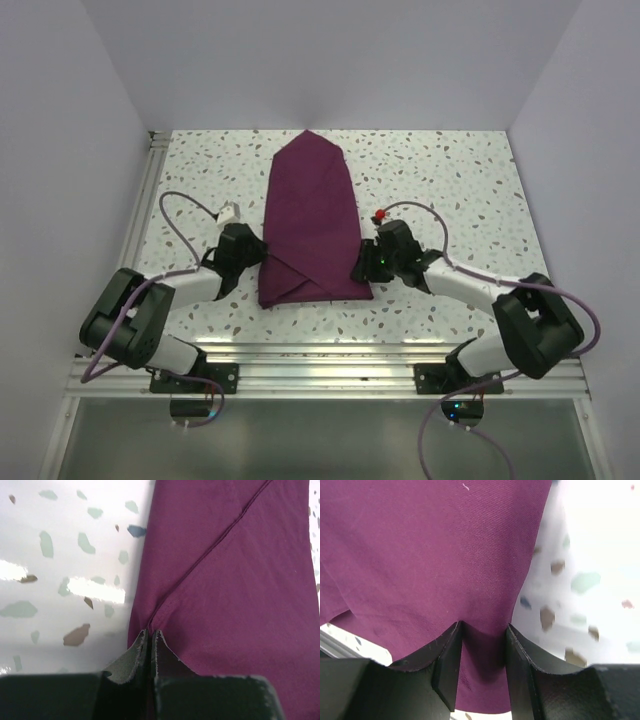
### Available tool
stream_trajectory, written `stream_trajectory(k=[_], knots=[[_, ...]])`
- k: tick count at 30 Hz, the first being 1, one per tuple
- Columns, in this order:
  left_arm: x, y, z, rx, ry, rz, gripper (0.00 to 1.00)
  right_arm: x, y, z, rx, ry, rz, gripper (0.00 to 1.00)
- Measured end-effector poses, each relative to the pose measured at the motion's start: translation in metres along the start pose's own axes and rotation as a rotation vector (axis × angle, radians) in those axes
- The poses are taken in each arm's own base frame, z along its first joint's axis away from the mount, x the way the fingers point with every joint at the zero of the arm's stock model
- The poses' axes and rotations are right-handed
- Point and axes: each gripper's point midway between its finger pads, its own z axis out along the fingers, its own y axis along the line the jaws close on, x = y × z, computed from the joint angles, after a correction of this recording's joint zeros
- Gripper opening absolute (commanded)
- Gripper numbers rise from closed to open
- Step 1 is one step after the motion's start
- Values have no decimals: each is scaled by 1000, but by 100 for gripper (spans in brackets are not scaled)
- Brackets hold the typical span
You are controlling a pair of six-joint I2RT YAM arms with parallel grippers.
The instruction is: Prepare the surgical pack
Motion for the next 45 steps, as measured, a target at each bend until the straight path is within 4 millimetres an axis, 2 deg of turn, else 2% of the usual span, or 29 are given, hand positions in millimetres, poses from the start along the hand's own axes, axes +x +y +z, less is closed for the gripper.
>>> stream_trajectory(k=[5, 9, 11, 13, 14, 15, 18, 20, 23, 28, 29, 30, 32, 36, 40, 41, 43, 45], knots=[[19, -6, -18, 26, 23, 4, 0, 29, -2, -21, 6, 16, 0, 41], [30, -5, -28, 39, 36, -9, 0, 42, -6, -36, -5, -1, 21, 42], [32, -4, -32, 42, 37, -17, 2, 46, -8, -43, -7, -9, 29, 48], [34, -1, -36, 42, 38, -18, 18, 49, -10, -50, -7, -13, 38, 55], [34, 0, -37, 38, 39, -20, 23, 50, -10, -53, -4, -13, 40, 57], [34, 3, -38, 27, 41, -18, 35, 51, -11, -55, -1, -13, 42, 58], [38, 15, -42, -25, 54, 7, 56, 54, -17, -60, 34, 5, 37, 62], [40, 22, -44, -61, 70, 21, 61, 51, -17, -64, 51, 10, 28, 63], [30, 27, -46, -101, 77, 42, 65, 30, -5, -73, 56, -17, -5, 63], [-9, 40, -48, -161, 52, 49, 66, -32, 23, -82, 20, -111, -46, 60], [-19, 40, -47, -165, 40, 50, 66, -45, 23, -81, 20, -123, -44, 58], [-29, 38, -46, -164, 30, 52, 65, -57, 24, -80, 14, -133, -37, 53], [-45, 26, -39, -142, 20, 69, 65, -80, 18, -73, 11, -138, -15, 48], [-63, -1, -15, -82, 39, 110, 63, -114, 4, -47, 2, -126, 31, 38], [-77, -22, 21, -53, 63, 145, 61, -149, 5, -12, -43, -104, 50, 32], [-82, -27, 31, -50, 67, 152, 61, -158, 6, -3, -60, -100, 54, 33], [-93, -38, 53, -43, 66, 165, 61, -178, 9, 15, -96, -98, 69, 50], [-107, -48, 73, -34, 54, 165, 61, -198, 6, 32, -113, -105, 85, 53]])
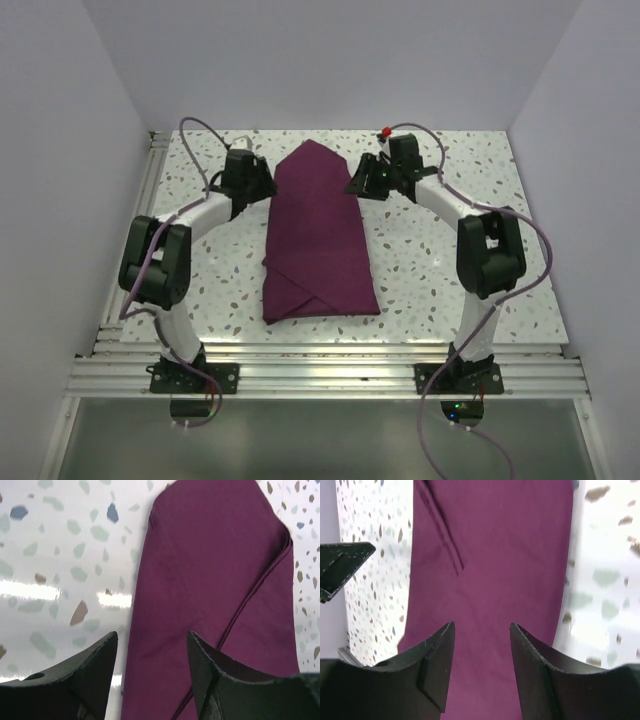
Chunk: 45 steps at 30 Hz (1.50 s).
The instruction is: Prepare the surgical pack
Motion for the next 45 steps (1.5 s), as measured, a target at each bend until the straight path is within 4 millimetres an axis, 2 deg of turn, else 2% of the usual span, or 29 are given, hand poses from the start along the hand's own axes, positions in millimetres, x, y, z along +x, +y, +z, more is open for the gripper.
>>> stream_trajectory(k=[3, 8, 10, 11, 12, 14, 18, 21, 23, 29, 37, 41, 43, 45], knots=[[-17, -6, 24, 2, -16, 10, 61, -26, -4, 25, -21, -21, 12, 52], [-24, -7, 57, 5, -5, 16, 61, -60, -5, 66, -87, -48, 46, 47], [-23, -10, 71, 24, 7, 22, 58, -68, -5, 82, -122, -51, 60, 41], [-21, -12, 77, 40, 16, 22, 51, -71, -5, 88, -142, -50, 73, 38], [-20, -14, 82, 62, 27, 18, 49, -74, -5, 95, -164, -51, 83, 32], [-15, -18, 89, 102, 50, 14, 44, -74, -5, 106, -205, -42, 110, 26], [-11, -26, 90, 179, 67, -2, 43, -68, -14, 119, -235, -19, 168, 12], [-15, -36, 92, 237, 55, -12, 44, -68, -21, 126, -259, -15, 205, 8], [-16, -39, 100, 250, 57, -13, 43, -71, -29, 133, -267, -19, 226, 6], [-9, -30, 132, 213, 65, -26, 32, -74, -57, 150, -247, -27, 294, 0], [-24, -17, 147, 194, 40, -98, 29, -94, -74, 161, -281, -89, 371, 0], [-39, -5, 155, 183, 16, -125, 34, -107, -82, 160, -279, -136, 391, 0], [-48, -3, 159, 189, 3, -132, 37, -112, -87, 161, -274, -155, 396, 5], [-55, 0, 162, 186, -10, -132, 41, -119, -94, 164, -272, -174, 403, 19]])
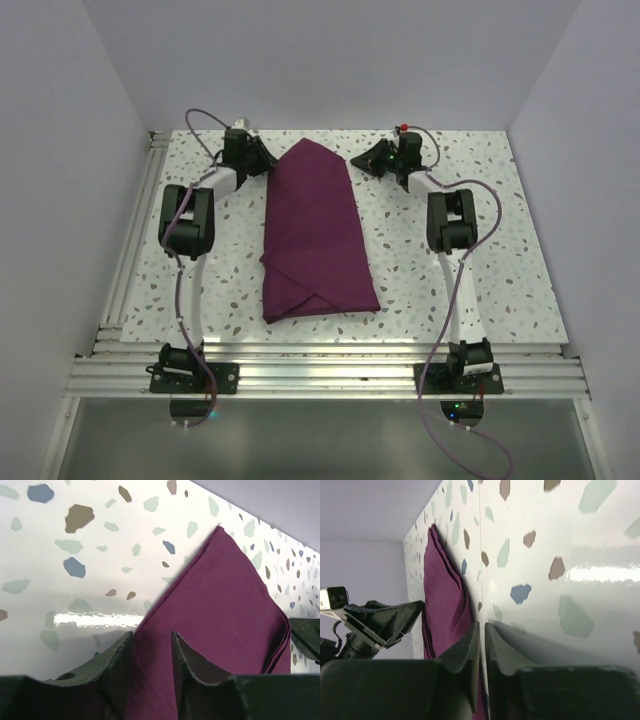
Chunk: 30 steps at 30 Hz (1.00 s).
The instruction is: Prepare the surgical pack
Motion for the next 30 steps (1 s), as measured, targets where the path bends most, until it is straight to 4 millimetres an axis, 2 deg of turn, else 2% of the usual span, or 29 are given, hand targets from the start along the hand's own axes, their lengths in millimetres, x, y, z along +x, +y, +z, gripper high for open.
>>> stream_trajectory(k=[1, 2, 5, 7, 14, 22, 27, 28, 30], knots=[[-3, 2, 1, -2, -4, 3, 43, -4, 2, 1, -10, -7, -5, 24], [-4, 4, 1, -7, -7, 5, 45, -8, 3, 1, -16, -15, -11, 36], [-7, 10, 0, -19, -9, 16, 51, -14, 9, 0, -34, -25, -41, 47], [-8, 10, -1, -17, -13, 26, 54, -16, 12, -1, -44, -24, -65, 48], [1, 11, -14, -15, 9, 48, 57, -14, 16, 0, -34, 3, -104, 48], [10, 5, -16, 44, 32, 46, 53, 10, 24, 9, -51, 58, -122, 43], [14, 1, -17, 77, 44, 42, 49, 20, 26, 14, -55, 78, -118, 34], [14, 0, -18, 81, 47, 39, 45, 21, 25, 15, -54, 80, -116, 27], [16, 0, -18, 84, 55, 35, 40, 23, 21, 17, -53, 81, -108, 21]])
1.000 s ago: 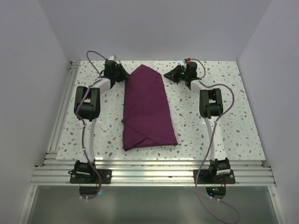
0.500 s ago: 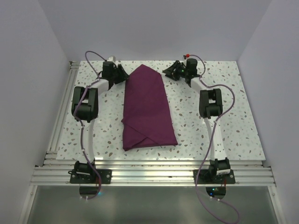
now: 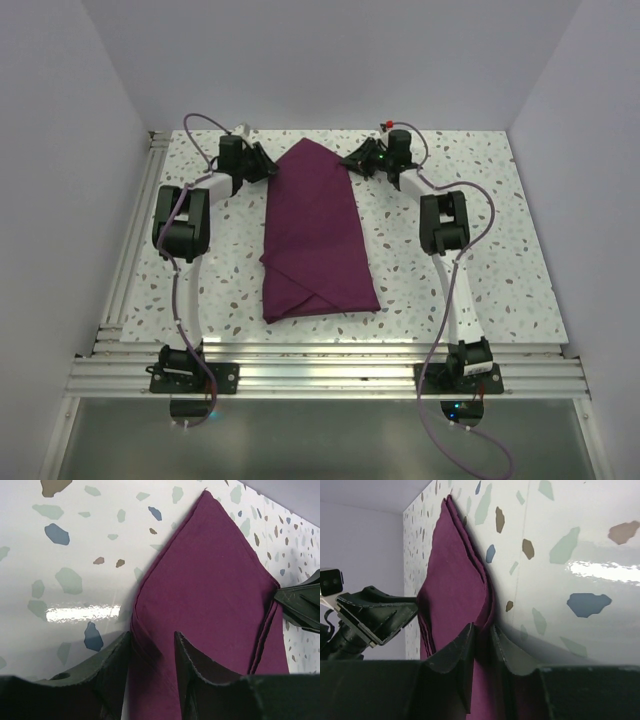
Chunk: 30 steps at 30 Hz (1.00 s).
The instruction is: Prepare the surgical pack
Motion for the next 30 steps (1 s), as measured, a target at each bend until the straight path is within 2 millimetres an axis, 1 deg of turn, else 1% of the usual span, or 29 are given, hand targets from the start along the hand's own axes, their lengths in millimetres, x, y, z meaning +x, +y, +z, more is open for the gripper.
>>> stream_trajectory(k=[2, 6, 7, 8, 9, 10, 13, 15, 17, 23, 28, 30], knots=[[2, 1, 0, 1, 5, -3, 36, 1, -1, 1, -5, 0, 6, 14], [4, 2, 1, 4, 11, -13, 28, 0, -3, 1, -11, 0, 31, 4], [4, 3, 1, 5, 13, -14, 24, 0, -3, 1, -12, 0, 37, 2], [4, 4, 2, 4, 15, -19, 22, 0, -3, 1, -15, 0, 42, 1], [5, 5, 2, 4, 16, -22, 16, 0, -3, 1, -18, -1, 46, 0], [5, 6, 2, 4, 16, -25, 14, -1, -2, 1, -20, -2, 52, 0], [4, 8, 3, 5, 18, -28, 10, -3, -3, 0, -25, -7, 64, 0], [4, 8, 4, 4, 18, -29, 0, -4, -2, 0, -30, -11, 70, 0], [1, 8, 7, 9, 17, -27, 0, -6, -2, 1, -42, -17, 78, 0], [-9, 2, 24, 57, 16, -19, 0, -15, 0, 0, -64, -45, 96, 0], [-10, 0, 26, 67, 21, -17, 0, -21, -6, -4, -73, -62, 106, 0], [-10, 0, 26, 68, 23, -17, 0, -21, -4, -5, -86, -67, 103, 0]])
